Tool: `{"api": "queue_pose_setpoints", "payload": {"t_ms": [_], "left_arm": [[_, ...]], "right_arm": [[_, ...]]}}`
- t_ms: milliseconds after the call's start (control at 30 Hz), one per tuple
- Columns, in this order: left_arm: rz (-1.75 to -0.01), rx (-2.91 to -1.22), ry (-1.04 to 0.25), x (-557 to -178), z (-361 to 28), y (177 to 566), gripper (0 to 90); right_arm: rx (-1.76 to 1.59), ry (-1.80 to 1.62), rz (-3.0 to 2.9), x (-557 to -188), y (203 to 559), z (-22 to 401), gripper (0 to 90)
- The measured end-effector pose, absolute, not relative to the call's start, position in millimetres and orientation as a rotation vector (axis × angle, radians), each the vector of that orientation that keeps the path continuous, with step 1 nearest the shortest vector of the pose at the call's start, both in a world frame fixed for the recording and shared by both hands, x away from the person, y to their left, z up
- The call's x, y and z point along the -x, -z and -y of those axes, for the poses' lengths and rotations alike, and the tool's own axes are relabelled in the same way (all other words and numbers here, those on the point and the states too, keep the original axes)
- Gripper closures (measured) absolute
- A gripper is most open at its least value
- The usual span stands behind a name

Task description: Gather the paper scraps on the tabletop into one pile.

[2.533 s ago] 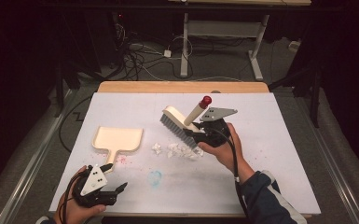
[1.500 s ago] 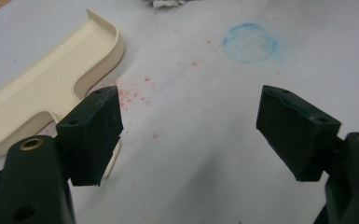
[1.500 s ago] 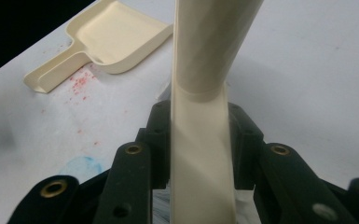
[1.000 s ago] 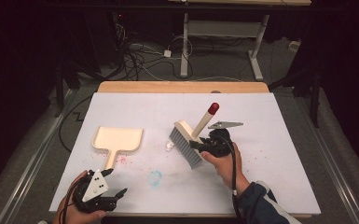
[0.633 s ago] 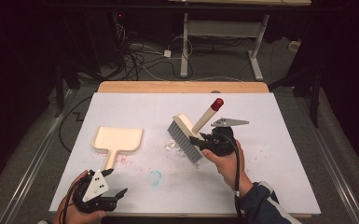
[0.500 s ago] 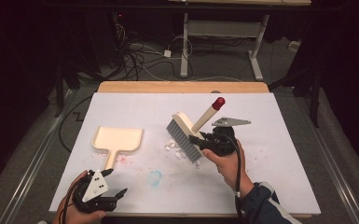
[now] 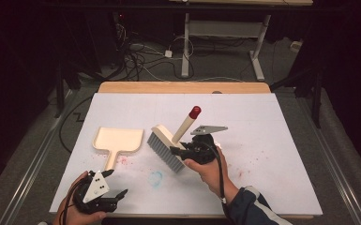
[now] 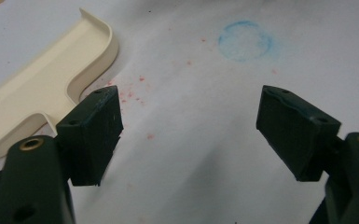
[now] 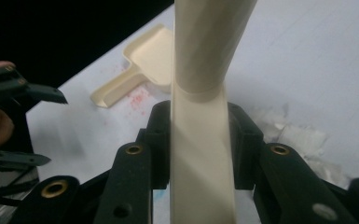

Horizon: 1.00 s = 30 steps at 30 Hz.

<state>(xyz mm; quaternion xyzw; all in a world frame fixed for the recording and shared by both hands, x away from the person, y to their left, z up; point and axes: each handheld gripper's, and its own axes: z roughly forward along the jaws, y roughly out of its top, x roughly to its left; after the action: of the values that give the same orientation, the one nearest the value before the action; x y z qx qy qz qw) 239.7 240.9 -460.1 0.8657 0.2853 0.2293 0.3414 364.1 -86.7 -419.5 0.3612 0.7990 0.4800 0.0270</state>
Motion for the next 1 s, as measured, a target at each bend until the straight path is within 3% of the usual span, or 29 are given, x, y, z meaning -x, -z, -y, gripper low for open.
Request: {"api": "queue_pose_setpoints", "payload": {"t_ms": [367, 1000], "left_arm": [[-0.742, -2.254, -0.592, -240, -240, 461, 21.7], [-0.725, -2.282, -0.565, -242, -235, 463, 21.7]], "right_arm": [[-1.248, -1.381, -2.445, -381, 439, 100, 67.7], [-1.316, -1.316, -2.340, -379, 426, 154, 67.6]]}}
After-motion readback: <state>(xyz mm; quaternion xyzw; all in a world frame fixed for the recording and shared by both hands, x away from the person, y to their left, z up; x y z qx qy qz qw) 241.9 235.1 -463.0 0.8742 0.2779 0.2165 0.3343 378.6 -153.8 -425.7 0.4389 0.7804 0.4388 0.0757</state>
